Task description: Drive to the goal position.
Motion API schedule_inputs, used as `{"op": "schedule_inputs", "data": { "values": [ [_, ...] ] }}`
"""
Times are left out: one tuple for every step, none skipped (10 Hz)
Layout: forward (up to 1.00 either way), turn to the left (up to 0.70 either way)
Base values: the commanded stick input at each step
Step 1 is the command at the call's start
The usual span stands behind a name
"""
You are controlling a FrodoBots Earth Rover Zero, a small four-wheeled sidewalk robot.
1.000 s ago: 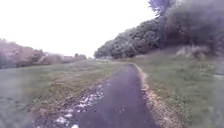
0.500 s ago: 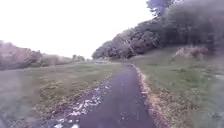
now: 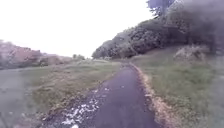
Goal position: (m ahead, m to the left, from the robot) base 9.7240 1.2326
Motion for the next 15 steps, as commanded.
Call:
{"op": "schedule_inputs", "data": {
  "values": [
    [0.45,0.00],
    [0.45,0.00],
    [0.45,0.00],
    [0.45,0.00],
    [0.45,0.00],
    [0.45,0.00],
    [0.45,0.00],
    [0.45,0.00],
    [0.45,0.00],
    [0.45,0.00],
    [0.45,0.00],
    [0.45,0.00],
    [0.45,0.00],
    [0.45,0.00],
    [0.45,0.00]
  ]
}}
